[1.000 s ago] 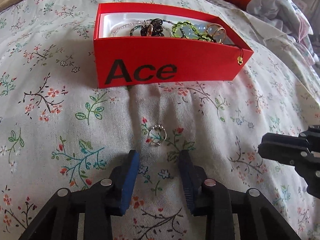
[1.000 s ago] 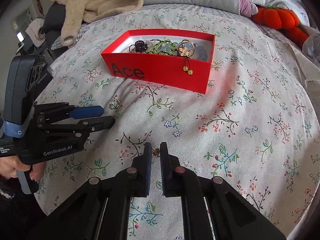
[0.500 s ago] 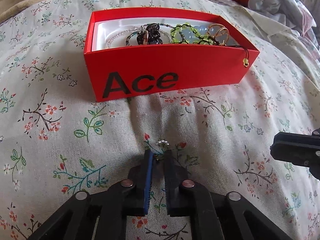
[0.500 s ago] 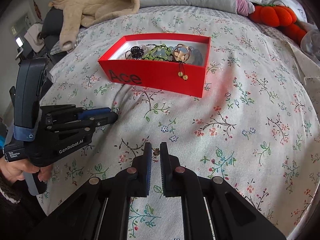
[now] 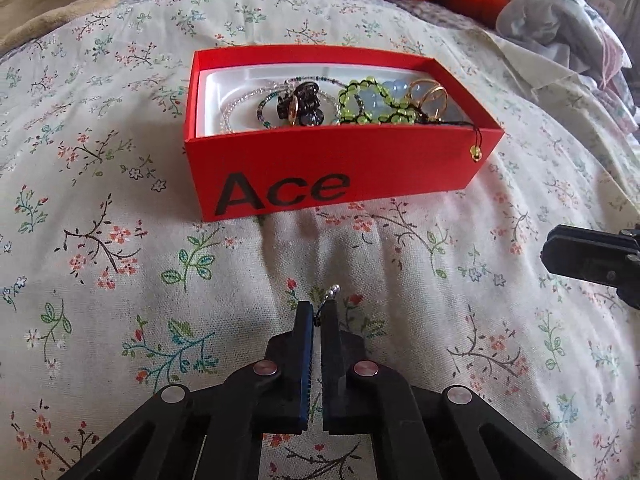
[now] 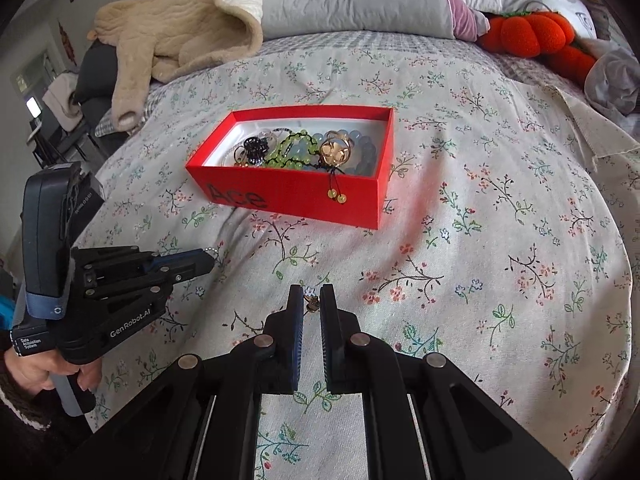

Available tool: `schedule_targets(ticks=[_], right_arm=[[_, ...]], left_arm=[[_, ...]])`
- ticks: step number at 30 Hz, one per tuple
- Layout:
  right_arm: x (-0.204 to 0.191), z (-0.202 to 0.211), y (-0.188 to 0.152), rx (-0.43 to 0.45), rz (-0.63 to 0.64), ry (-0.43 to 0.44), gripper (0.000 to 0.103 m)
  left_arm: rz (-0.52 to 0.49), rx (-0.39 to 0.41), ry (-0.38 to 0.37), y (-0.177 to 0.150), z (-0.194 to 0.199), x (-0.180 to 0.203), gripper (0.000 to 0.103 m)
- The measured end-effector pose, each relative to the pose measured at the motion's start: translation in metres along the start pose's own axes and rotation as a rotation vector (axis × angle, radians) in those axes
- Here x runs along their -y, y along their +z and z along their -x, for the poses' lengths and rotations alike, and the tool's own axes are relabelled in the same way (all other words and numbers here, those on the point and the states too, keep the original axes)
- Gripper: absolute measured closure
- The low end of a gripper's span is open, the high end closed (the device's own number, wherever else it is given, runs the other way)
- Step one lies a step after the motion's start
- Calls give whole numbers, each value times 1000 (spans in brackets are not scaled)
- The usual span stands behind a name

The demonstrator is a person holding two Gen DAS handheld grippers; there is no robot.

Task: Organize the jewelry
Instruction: 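Lower both held pieces into the red box and open both tools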

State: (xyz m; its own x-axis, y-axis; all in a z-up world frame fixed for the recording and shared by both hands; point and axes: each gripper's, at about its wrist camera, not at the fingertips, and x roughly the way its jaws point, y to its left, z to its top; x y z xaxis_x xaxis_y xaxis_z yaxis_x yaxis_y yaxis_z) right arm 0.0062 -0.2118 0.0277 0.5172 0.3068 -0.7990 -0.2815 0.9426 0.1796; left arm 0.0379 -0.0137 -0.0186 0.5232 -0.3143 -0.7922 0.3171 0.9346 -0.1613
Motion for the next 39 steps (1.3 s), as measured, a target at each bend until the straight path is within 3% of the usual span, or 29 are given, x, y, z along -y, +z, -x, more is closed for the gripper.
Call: schedule_targets(ticks=[10, 15, 25, 33, 37, 39], right_arm=[[5, 11, 40, 89, -63, 7, 95], [9, 8, 60, 117, -108, 29, 95], [19, -20, 85, 103, -175, 59, 95], [29, -30, 94, 113, -203, 65, 95], [39, -32, 96, 117, -231, 61, 95], [43, -33, 97, 116, -242, 58, 95]], left_arm=[[31, 41, 3, 28, 32, 3, 103], [11, 70, 44, 46, 40, 5, 103], [64, 65, 131, 72, 16, -11, 103], [111, 78, 104, 82, 4, -17, 103], [129, 75, 93, 83, 6, -18, 93], [127, 77, 99, 81, 7, -16, 83]])
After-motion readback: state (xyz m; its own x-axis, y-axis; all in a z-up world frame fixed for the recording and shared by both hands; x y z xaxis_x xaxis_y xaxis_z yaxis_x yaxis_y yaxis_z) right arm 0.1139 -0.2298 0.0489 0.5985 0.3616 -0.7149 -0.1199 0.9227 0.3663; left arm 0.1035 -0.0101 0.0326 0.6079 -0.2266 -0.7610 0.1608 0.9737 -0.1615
